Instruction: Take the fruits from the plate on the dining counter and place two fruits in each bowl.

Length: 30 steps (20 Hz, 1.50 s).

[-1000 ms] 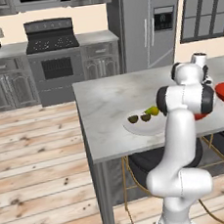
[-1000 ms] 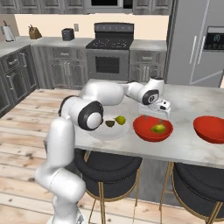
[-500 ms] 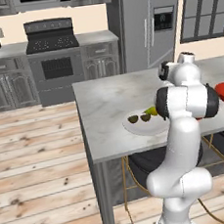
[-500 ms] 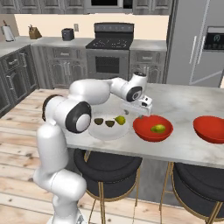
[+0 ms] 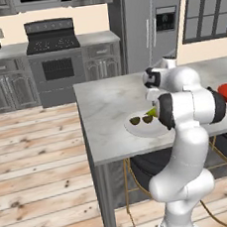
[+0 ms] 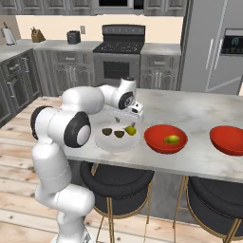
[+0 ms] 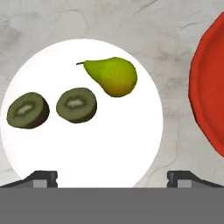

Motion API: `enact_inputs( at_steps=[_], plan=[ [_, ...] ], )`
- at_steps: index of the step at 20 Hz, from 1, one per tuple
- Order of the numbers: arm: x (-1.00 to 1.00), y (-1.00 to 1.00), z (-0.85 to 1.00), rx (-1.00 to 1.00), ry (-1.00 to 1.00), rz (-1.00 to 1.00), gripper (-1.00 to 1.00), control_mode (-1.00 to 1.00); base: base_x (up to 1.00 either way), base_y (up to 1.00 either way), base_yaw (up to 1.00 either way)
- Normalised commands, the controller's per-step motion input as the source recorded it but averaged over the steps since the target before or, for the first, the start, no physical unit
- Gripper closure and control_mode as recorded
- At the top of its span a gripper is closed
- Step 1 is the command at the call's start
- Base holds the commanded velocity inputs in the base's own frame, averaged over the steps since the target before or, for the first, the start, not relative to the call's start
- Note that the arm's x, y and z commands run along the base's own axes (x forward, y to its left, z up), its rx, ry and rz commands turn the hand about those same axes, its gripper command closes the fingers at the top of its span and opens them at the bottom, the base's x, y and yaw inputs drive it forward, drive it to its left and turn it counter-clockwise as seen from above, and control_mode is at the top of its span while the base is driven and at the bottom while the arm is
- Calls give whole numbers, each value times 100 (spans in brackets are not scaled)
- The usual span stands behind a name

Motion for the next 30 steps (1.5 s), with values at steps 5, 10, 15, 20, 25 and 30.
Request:
enact_inputs(
  at_steps=[5, 10, 15, 20, 25, 30],
  plan=[
    [26, 0, -15, -10, 0, 0, -100, -100, 0, 0, 0],
    [0, 42, -40, 1, 5, -8, -100, -100, 0, 0, 0],
    [14, 0, -14, 22, 0, -22, -100, -100, 0, 0, 0],
    [18, 0, -24, 5, 0, -19, -100, -100, 0, 0, 0],
    [16, 16, -30, 0, 0, -11, -100, -100, 0, 0, 0],
    [20, 19, -32, 0, 0, -6, -100, -100, 0, 0, 0]
  ],
)
